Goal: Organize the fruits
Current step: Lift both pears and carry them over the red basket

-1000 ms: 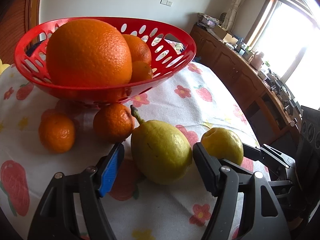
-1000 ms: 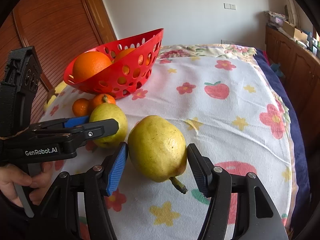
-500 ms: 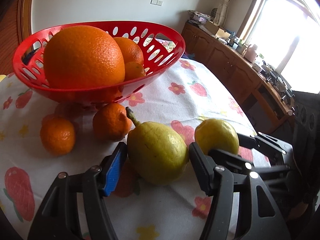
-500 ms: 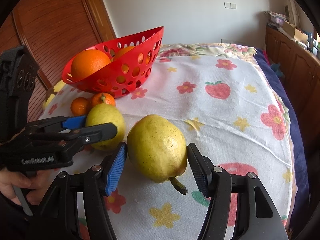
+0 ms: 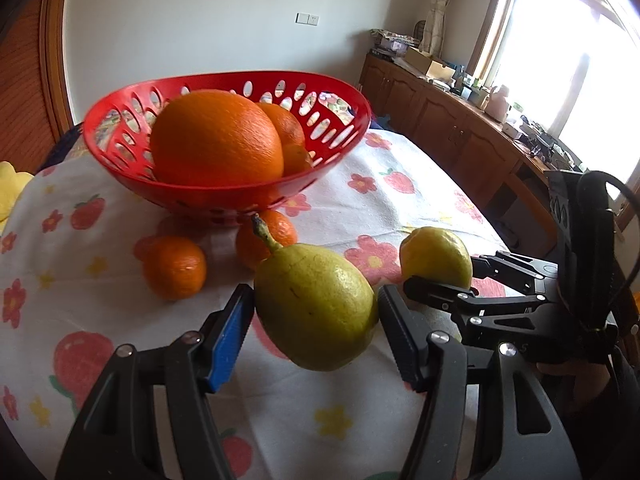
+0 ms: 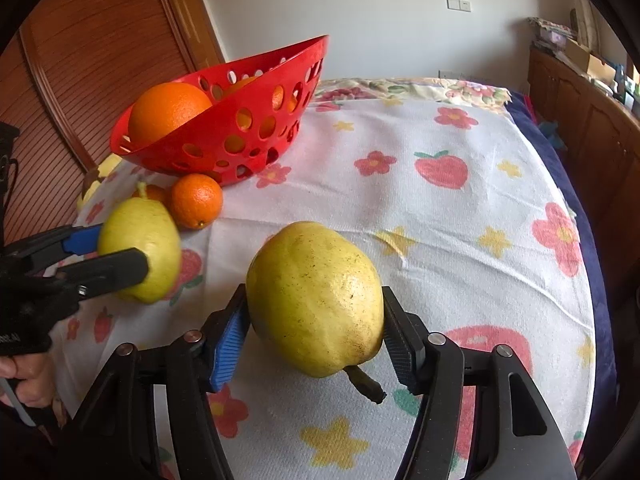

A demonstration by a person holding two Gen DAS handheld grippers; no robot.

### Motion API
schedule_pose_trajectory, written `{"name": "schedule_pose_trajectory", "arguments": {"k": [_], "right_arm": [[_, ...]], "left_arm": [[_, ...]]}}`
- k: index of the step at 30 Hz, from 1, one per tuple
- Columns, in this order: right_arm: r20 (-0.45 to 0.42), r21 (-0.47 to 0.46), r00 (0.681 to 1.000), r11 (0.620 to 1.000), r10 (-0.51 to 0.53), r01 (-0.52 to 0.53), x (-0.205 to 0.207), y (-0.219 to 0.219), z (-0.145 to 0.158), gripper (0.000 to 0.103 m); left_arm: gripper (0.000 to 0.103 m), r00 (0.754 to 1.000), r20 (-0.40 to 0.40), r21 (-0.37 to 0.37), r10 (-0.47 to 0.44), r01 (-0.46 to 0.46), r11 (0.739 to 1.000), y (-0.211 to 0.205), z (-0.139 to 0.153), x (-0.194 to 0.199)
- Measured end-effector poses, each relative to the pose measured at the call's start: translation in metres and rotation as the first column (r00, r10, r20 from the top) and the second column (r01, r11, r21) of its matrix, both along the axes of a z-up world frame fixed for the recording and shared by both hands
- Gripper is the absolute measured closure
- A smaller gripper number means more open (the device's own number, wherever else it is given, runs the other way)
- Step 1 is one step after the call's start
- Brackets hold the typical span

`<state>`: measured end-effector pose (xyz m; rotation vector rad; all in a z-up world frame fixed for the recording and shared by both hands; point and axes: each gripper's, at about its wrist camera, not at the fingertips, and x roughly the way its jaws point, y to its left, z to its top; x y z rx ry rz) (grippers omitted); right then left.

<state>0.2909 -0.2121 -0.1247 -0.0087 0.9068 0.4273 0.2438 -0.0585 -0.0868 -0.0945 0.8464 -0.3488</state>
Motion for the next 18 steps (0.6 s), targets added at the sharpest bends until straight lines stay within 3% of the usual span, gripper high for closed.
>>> {"name": "schedule_pose_trajectory", "arguments": {"k": [9,18], "right_arm": [[0.026,-0.002,0.997,0.998,-0.070,0.070,-0.011,-0.011,0.006,0.040],[0.061,0.009,0.996,0.998,-0.062,0.062,-0.025,-0.005,0.027,0.040]], "left_arm": [[0.040,0.999,0.043,-0.004,0.001,-0.001,1.000,0.015,0.015,-0.012],[0.040,0.994,0.107,0.011,0.018,-0.020,1.000,0.027,0.040,-0.022]]}}
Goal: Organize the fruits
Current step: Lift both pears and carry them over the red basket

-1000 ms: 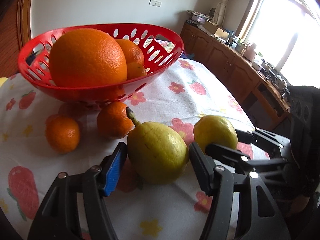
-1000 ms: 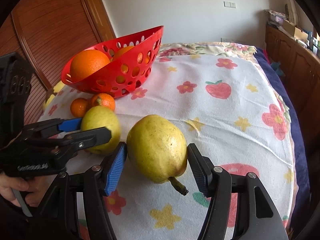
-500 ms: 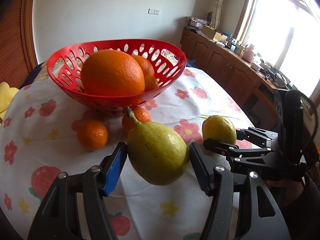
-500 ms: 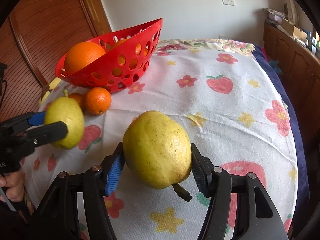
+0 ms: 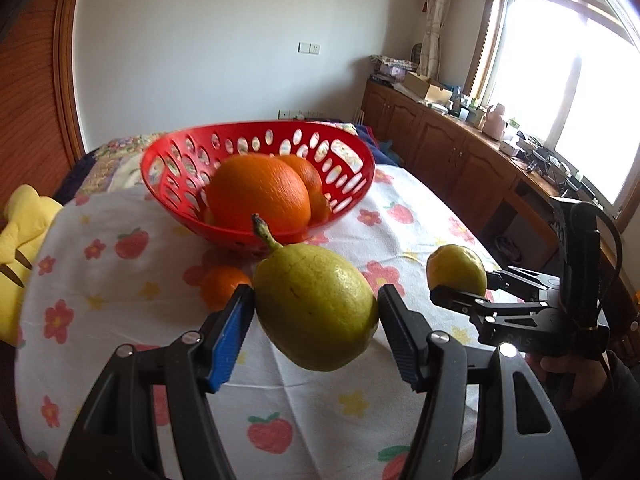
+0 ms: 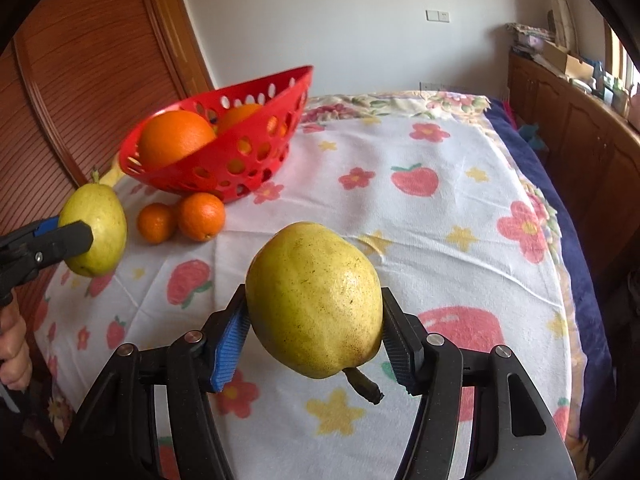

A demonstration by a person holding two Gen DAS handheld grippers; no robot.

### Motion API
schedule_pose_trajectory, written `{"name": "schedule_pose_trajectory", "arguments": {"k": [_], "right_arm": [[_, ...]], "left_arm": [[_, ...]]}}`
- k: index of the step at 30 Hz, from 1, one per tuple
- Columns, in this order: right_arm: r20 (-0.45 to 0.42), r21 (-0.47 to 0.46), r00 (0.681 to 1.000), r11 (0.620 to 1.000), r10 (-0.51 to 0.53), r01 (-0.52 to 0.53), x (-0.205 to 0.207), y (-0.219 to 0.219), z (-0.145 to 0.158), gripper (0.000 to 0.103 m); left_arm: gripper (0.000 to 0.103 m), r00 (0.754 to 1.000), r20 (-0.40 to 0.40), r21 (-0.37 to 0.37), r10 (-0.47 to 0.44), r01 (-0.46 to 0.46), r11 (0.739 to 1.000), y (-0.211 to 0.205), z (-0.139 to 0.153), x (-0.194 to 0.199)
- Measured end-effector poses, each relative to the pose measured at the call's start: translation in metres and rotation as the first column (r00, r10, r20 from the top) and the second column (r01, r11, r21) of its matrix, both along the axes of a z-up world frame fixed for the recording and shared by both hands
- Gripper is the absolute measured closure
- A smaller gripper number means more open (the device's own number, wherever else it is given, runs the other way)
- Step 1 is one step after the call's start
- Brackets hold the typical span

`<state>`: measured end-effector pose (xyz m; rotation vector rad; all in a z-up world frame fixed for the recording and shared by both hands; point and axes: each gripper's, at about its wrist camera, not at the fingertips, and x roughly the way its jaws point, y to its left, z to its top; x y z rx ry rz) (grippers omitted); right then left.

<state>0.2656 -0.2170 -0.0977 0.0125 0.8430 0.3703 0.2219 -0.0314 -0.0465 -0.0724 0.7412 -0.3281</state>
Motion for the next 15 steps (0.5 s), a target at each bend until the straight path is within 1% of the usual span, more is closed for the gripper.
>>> {"name": "schedule_pose_trajectory", "arguments": {"k": [10,15], "right_arm": [[0.074,0.013,0.996,0.998,0.053,-0.054,-0.007,0.020,0.037,0.040],[0.108,0.009,0.991,0.997,0.078,-0.079,0.001,0.030,0.053,0.040]], "left_arm": [[0.040,0.997,0.074,0.011,0.016,-0.017,1.000,0.018,0.030,0.002],[0.040,0.994,0.106,0.017,0.022,-0.024,1.000,0.026,0.043,0.011]]}}
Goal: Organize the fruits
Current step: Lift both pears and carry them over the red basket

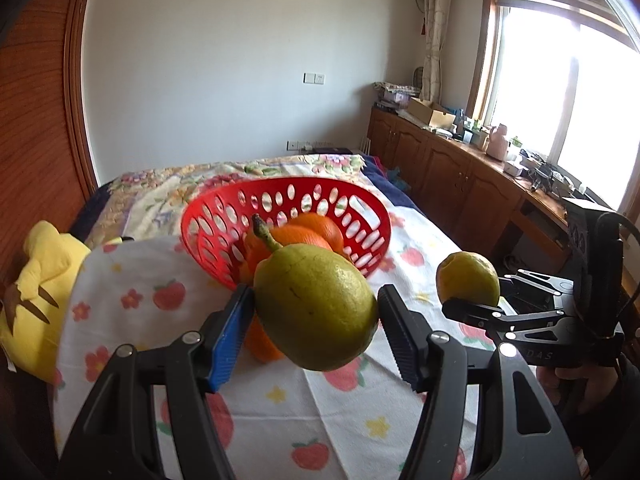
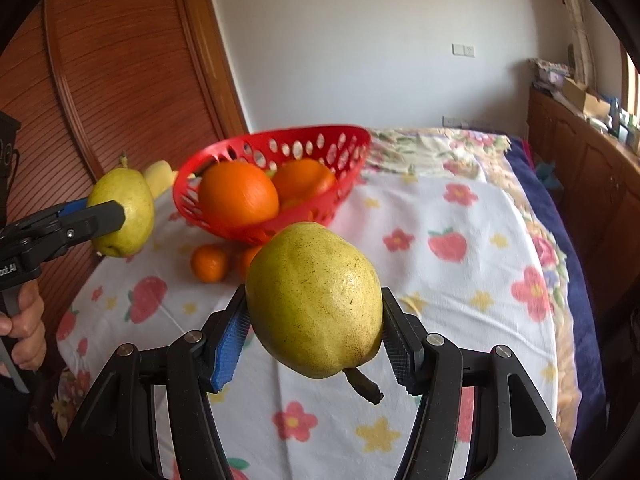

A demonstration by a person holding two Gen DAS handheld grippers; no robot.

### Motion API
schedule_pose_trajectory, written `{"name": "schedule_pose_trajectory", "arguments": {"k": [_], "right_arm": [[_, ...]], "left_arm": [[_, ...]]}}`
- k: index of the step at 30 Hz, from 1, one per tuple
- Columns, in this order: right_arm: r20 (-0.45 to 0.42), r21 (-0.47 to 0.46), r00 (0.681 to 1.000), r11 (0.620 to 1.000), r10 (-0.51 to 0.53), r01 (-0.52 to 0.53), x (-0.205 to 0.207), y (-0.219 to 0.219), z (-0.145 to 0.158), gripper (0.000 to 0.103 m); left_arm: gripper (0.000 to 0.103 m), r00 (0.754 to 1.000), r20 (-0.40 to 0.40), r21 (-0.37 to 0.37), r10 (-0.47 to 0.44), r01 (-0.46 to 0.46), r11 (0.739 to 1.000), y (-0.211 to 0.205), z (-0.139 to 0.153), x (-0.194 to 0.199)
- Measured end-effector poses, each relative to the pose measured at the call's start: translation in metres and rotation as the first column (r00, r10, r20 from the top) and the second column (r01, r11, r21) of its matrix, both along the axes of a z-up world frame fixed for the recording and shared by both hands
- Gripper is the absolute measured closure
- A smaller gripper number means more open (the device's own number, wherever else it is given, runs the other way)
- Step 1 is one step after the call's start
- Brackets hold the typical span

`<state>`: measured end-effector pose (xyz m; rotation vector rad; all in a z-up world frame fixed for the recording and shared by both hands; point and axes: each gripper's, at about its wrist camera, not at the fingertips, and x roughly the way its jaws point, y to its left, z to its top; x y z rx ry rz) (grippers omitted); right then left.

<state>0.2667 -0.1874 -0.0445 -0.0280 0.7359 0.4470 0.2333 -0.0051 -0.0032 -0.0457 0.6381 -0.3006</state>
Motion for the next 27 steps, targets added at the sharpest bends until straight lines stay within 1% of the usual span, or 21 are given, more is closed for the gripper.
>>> {"name": "schedule_pose_trajectory", "arguments": {"k": [8,14,19,23,27], "right_arm": [[0.055,-0.029,0.998,0.999,0.035,-0.033,0.029,0.017,0.027,0.040],[0.081,-0.053,0.994,0.997,0.068,-0.064,0.063,0.033,0.040,0.040],[0.073,-0.071,0.992,0.993,0.100,-0.094,0.096,0.049,0.037,0.040],[0.048,-0.092,0.991,0.988,0.128,-0.123,0.129,0.063,0.029,0.040],[0.024,-0.125,0.989,0.982,0.148,-0.143,0.160,0.079,0.017,0.040]], "left_arm": [[0.040,0.999,0.030,0.006,0.016,-0.016,1.000,0.017,0.013,0.028],[0.040,0.999,0.026,0.013,0.030,-0.030,0.999,0.028,0.013,0.059],[0.040,0.999,0.003,0.030,0.033,-0.033,0.999,0.034,0.008,0.093],[0.040,0.999,-0.034,0.031,0.029,-0.028,0.999,0.040,0.000,0.118],[0.040,0.998,-0.055,0.054,0.024,-0.021,0.998,0.042,-0.009,0.137]]}}
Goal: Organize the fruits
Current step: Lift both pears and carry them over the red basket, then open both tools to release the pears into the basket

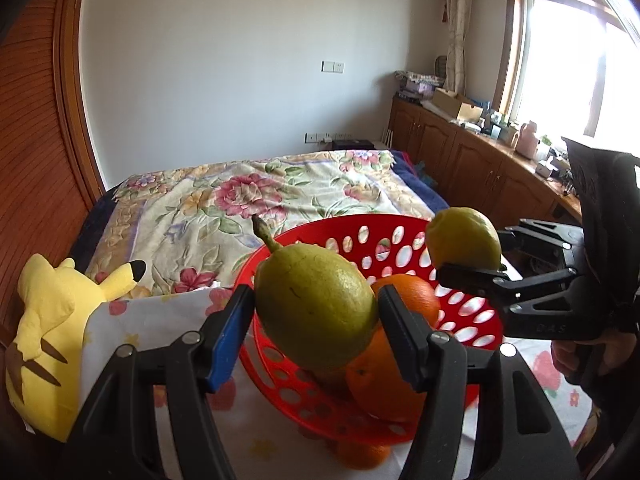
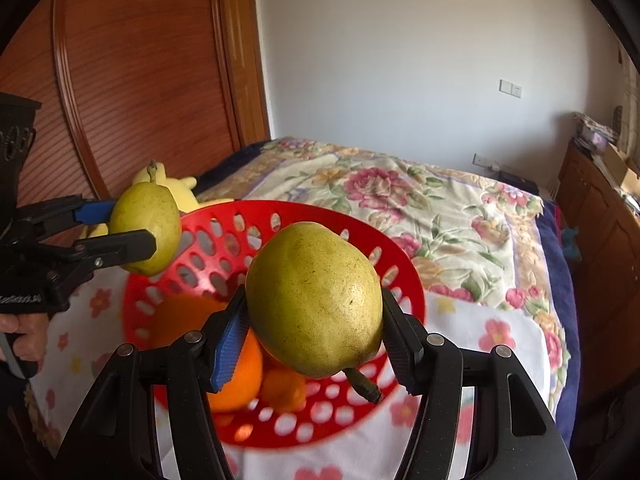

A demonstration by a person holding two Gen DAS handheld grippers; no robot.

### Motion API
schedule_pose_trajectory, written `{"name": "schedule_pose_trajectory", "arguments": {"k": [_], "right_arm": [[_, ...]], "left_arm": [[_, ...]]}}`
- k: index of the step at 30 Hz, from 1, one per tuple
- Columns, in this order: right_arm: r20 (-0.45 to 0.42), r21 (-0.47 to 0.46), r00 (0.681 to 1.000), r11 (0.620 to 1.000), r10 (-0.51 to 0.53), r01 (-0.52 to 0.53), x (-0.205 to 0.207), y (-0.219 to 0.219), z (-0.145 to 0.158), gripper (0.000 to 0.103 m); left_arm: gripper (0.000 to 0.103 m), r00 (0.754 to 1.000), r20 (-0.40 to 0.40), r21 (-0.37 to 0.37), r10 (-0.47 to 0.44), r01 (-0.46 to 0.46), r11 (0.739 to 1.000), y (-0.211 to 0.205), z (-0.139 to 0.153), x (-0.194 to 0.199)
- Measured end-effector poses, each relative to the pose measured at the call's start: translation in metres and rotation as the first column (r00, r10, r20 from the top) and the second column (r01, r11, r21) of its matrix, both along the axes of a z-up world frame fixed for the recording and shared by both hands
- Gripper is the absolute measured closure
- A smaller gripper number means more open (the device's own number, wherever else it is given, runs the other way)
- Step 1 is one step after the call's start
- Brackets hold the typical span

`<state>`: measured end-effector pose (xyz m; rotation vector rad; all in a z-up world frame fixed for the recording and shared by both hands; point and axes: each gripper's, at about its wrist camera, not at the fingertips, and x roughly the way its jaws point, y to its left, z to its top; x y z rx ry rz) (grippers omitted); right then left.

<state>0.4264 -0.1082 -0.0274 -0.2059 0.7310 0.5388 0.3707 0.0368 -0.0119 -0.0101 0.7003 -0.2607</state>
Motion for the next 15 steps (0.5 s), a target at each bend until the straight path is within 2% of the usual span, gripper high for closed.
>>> {"name": "schedule_pose_trajectory", "arguments": {"k": [10,15], "right_arm": [[-0.089,-0.016,0.994,0.998,0.063,-0.064,0.043,0.027,-0.021,0.040],[-0.112,-0.056,0.989,0.993,0.093,-0.100,0.052,0.047,-0.027,0.040]], "left_arm": [[0.040,0.998,-0.055,0.011,0.006,-0.005,1.000,0.006,-0.023,0.026],[0.040,0.998,-0.059,0.014,-0.002,0.003,1.000,0.006,-0.026,0.031]]}}
